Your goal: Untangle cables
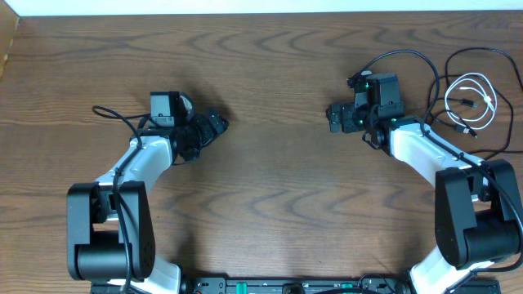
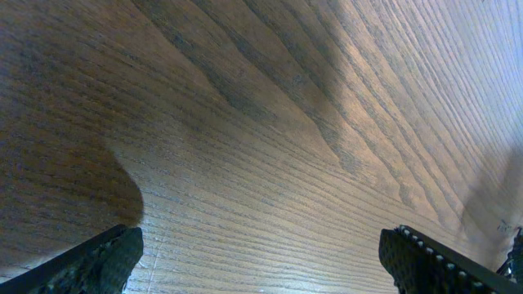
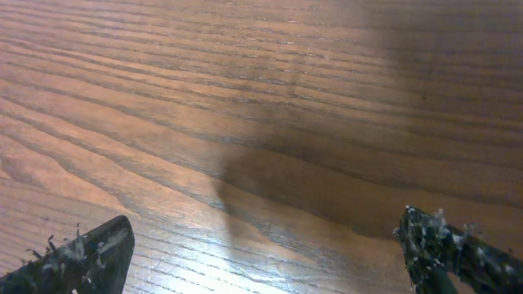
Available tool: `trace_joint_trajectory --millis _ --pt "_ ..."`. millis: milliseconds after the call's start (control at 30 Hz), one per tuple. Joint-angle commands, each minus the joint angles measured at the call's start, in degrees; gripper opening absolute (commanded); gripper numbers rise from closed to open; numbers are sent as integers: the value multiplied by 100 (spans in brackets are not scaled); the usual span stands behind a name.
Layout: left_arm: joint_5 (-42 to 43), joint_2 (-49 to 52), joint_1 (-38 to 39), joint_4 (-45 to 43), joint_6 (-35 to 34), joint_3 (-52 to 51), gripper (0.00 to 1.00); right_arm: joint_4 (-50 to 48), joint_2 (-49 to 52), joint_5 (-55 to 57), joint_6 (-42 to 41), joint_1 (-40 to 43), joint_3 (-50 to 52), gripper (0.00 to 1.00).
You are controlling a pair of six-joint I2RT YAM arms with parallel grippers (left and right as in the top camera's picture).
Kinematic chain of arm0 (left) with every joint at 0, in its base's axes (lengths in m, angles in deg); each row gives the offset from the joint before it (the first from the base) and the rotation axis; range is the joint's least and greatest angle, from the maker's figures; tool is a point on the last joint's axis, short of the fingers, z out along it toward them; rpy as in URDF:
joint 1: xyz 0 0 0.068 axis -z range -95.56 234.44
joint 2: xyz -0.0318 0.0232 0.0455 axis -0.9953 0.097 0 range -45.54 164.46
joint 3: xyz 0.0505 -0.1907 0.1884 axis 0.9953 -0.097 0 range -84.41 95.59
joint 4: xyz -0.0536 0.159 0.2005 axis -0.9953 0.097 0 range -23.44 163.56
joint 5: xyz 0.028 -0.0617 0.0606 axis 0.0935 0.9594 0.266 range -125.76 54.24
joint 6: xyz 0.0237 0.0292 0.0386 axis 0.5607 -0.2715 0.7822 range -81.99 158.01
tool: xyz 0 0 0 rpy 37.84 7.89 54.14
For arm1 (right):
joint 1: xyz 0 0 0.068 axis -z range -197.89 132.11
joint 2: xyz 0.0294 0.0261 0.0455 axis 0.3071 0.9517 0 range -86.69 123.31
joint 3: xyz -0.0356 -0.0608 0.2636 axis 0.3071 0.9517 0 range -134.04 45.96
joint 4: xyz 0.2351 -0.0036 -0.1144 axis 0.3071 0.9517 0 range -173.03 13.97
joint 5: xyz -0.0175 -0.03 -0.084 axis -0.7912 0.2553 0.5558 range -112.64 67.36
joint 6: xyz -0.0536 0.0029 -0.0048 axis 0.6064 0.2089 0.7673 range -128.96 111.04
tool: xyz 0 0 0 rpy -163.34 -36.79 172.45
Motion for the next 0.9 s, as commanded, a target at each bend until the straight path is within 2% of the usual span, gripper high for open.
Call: trace_joint_trajectory --millis 0,733,867 --pt "-76 44 7 -2 118 13 98 7 50 46 -26 -28 26 99" --pt "-76 44 7 -2 118 13 98 39 17 44 -26 -28 26 99" --pt "-76 44 7 -2 118 13 98 726 -625 44 -26 -39 26 99"
